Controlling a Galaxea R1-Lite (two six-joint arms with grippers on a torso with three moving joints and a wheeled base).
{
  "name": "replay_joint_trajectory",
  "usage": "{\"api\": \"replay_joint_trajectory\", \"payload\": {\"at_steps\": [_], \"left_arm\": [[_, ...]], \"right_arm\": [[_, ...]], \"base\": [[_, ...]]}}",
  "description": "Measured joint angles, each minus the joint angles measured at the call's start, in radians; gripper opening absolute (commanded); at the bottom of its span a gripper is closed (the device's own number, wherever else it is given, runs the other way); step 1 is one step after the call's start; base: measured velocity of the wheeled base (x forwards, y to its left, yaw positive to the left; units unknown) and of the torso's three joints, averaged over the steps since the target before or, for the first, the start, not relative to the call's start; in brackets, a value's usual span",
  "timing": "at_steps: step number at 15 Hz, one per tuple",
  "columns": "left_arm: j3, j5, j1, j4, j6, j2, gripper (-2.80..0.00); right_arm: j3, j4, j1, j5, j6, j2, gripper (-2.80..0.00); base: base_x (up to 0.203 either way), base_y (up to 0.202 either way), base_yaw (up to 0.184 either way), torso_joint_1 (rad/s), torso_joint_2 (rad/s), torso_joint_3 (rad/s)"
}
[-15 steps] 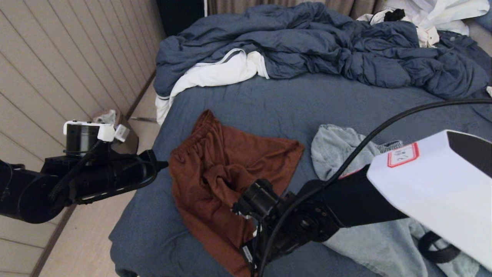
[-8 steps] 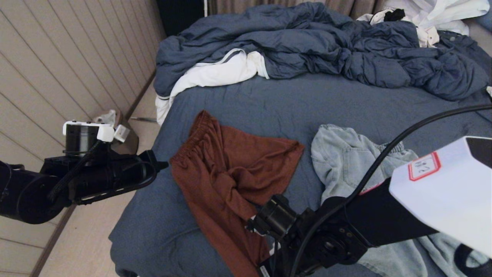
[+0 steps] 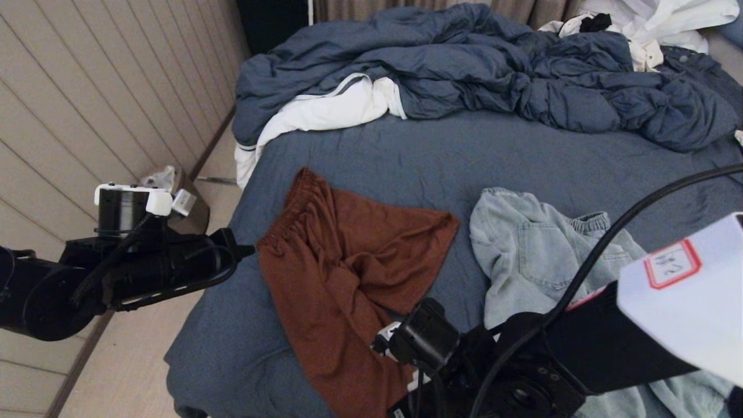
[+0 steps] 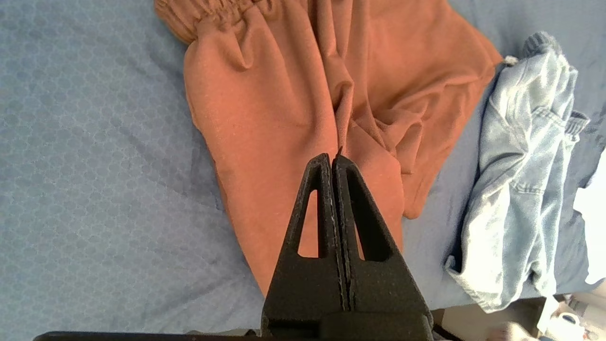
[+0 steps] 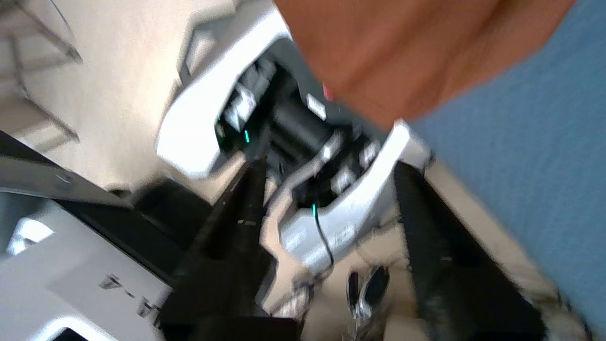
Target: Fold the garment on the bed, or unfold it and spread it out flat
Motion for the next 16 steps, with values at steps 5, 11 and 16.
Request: {"api": "replay_joint_trajectory", "payload": {"at_steps": [5, 11, 16], "left_arm": [[0.004, 0.001, -0.001, 0.01, -0.002, -0.044, -2.8], [0.0, 0.012, 0.013, 0.061, 0.022, -0.166, -2.8], [0.02, 0.024, 0.05, 0.267, 0.098, -0.448, -2.8]], "right_arm": [[-0.034, -0.008, -0.072, -0.023, -0.002, -0.122, -2.8], [-0.071, -0.007, -0.37, -0.071, -0.058, -0.372, -2.8], [-0.042, 0.138, -0.49, -0.079, -0.066, -0.696, -2.8]], "base": [[0.0, 0.0, 0.0, 0.0, 0.0, 0.0], [0.0, 0.0, 0.0, 0.0, 0.0, 0.0], [0.0, 0.0, 0.0, 0.0, 0.0, 0.0]]}}
